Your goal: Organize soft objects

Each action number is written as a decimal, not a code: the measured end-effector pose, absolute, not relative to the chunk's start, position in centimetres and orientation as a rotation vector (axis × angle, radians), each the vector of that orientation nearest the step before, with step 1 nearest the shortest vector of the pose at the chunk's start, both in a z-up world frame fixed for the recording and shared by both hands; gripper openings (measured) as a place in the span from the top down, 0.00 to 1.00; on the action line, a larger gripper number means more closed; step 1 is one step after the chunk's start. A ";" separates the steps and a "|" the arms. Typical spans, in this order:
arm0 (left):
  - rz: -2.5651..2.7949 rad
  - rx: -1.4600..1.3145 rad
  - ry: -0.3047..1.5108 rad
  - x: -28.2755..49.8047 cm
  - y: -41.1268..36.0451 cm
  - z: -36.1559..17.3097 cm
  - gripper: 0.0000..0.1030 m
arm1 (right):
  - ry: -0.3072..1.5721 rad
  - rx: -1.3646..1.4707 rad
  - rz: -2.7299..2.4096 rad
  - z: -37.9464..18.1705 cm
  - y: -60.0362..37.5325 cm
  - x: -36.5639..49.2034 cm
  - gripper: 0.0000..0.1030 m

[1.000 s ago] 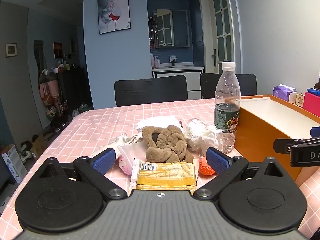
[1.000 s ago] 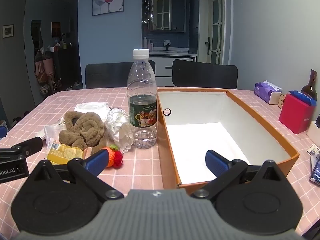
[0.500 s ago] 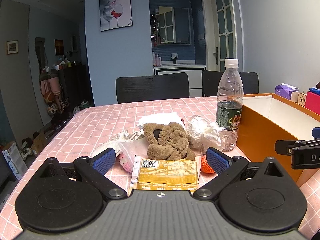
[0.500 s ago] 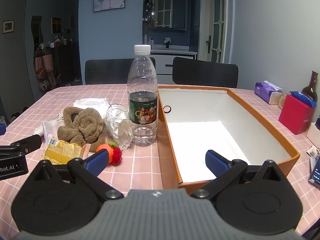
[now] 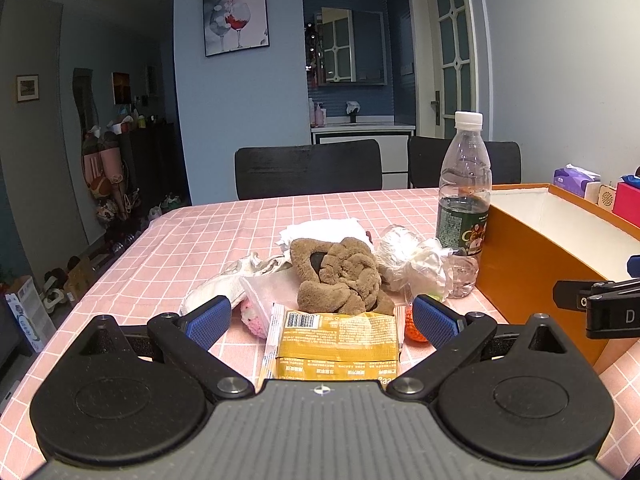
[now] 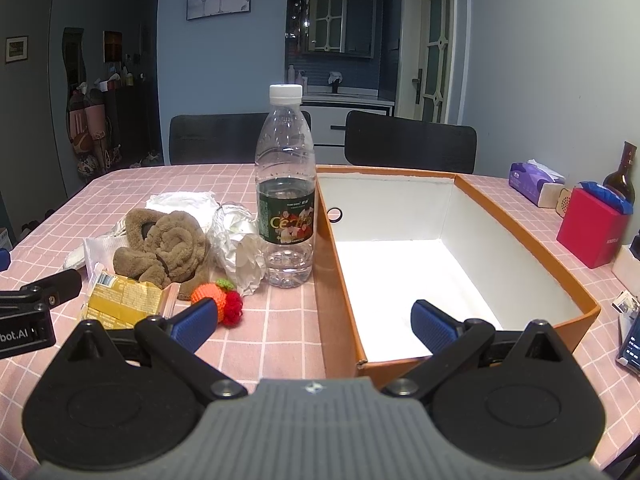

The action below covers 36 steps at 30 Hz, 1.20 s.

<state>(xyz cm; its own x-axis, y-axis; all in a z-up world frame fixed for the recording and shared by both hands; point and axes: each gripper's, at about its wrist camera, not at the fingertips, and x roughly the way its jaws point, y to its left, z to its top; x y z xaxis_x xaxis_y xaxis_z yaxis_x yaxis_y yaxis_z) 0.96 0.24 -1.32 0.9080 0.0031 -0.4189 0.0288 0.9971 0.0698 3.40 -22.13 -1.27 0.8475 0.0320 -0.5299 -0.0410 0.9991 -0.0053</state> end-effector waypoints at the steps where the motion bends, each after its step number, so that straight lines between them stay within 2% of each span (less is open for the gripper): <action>1: -0.013 0.074 0.433 1.0 0.2 -1.3 0.00 | 0.558 -0.017 0.039 -1.3 -22.1 3.4 0.02; 36: -0.019 0.070 0.441 1.0 0.1 -1.6 0.00 | 0.573 -0.023 0.034 -1.5 -22.1 3.6 0.02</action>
